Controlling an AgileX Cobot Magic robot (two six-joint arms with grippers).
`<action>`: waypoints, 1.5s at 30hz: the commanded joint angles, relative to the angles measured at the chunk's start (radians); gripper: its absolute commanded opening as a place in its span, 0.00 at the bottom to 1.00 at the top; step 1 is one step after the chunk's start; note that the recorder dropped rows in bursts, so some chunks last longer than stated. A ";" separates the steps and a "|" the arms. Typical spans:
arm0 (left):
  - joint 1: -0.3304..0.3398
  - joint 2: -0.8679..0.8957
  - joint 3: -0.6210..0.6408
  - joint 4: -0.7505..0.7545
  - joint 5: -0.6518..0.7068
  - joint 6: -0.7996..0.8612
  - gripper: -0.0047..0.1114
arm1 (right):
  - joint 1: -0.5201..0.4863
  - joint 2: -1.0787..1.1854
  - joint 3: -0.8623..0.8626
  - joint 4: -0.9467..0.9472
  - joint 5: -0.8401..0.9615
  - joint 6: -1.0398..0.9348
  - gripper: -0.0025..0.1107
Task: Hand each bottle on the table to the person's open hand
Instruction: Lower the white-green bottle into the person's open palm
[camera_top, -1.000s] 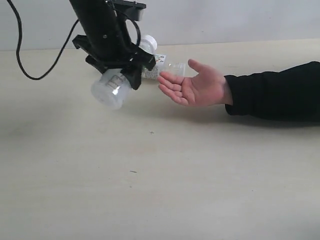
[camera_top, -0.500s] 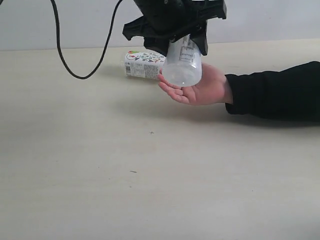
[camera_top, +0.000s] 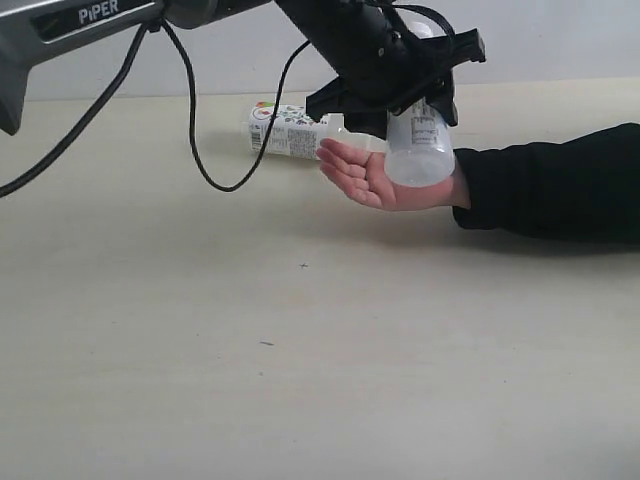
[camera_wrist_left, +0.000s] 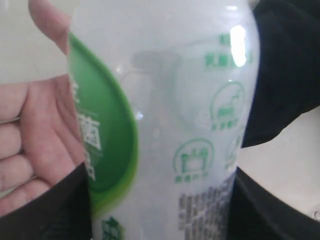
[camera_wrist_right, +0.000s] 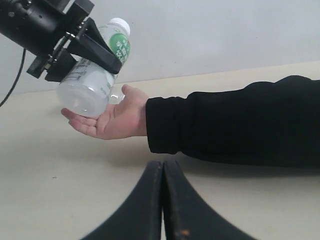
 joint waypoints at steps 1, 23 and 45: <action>-0.002 0.026 -0.010 -0.011 -0.064 -0.010 0.04 | 0.022 -0.004 0.005 0.000 -0.011 -0.001 0.02; -0.002 0.066 -0.008 0.223 -0.061 -0.243 0.04 | 0.022 -0.004 0.005 0.000 -0.011 -0.001 0.02; 0.038 0.116 -0.008 0.022 -0.047 -0.105 0.09 | 0.022 -0.004 0.005 0.000 -0.011 -0.001 0.02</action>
